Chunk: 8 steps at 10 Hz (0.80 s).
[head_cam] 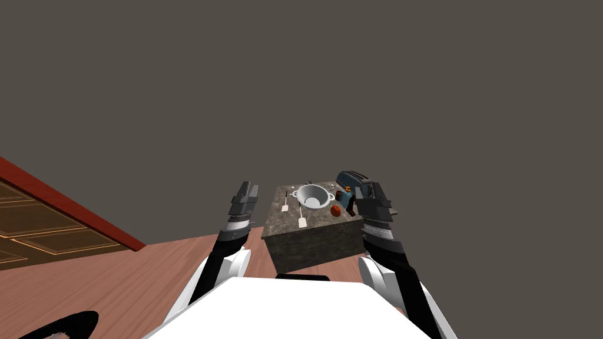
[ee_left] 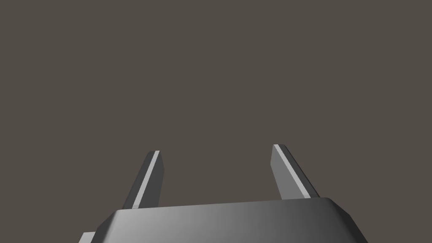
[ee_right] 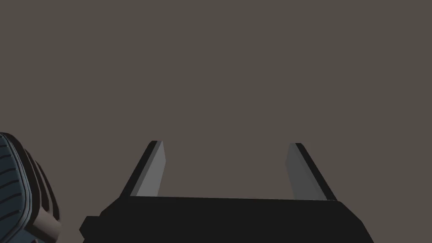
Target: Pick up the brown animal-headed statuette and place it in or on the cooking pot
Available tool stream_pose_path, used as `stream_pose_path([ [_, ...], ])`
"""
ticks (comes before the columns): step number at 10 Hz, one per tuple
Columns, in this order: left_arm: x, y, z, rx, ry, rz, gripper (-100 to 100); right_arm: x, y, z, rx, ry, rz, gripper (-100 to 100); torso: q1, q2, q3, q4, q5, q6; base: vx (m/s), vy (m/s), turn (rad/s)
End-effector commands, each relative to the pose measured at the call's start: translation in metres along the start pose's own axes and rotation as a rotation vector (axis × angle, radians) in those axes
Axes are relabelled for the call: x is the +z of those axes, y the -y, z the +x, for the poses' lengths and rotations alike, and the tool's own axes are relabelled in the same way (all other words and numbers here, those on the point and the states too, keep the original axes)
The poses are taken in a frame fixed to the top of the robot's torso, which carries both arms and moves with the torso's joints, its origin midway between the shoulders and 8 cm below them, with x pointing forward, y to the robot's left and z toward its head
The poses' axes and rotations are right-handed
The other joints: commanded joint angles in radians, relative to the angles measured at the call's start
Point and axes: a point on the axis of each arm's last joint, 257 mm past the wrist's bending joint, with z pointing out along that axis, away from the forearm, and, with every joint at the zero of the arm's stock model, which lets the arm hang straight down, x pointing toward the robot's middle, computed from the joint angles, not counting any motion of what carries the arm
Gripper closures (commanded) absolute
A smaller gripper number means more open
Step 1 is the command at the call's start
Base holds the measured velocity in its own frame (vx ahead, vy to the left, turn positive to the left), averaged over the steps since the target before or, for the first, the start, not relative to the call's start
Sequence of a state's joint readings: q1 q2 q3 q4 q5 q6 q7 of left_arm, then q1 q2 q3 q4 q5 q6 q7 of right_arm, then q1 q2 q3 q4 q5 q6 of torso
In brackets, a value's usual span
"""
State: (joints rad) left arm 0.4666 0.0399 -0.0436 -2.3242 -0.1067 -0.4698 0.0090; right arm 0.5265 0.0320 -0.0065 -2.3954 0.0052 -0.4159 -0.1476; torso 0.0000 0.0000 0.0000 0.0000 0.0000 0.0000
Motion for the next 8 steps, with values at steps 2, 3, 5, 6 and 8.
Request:
stream_pose_path([
  [2,0.000,0.000,0.000,0.000,0.000,0.000,0,-0.001,0.006,0.005,0.009,-0.046,0.014,-100,-0.001,0.001,0.000,0.000,0.000,0.000,-0.027,-0.026,0.029],
  [3,0.000,0.000,0.000,0.000,0.000,0.000,0,-0.002,0.011,0.006,0.022,-0.063,0.023,-100,-0.003,0.002,0.001,0.000,-0.001,0.000,-0.043,-0.055,0.049],
  [5,0.000,0.000,0.000,0.000,0.000,0.000,0,-0.003,0.022,0.005,0.065,-0.084,0.046,-100,-0.005,0.003,0.002,0.001,-0.001,0.000,-0.057,-0.084,0.051],
  [6,0.000,0.000,0.000,0.000,0.000,0.000,0,-0.004,0.030,0.004,0.096,-0.087,0.061,-100,-0.007,0.004,0.002,0.001,-0.001,0.000,-0.083,-0.088,0.076],
  [8,0.000,0.000,0.000,0.000,0.000,0.000,0,-0.007,0.048,-0.001,0.173,-0.082,0.096,-100,-0.007,0.005,0.003,0.001,-0.002,0.000,-0.075,-0.095,0.078],
])
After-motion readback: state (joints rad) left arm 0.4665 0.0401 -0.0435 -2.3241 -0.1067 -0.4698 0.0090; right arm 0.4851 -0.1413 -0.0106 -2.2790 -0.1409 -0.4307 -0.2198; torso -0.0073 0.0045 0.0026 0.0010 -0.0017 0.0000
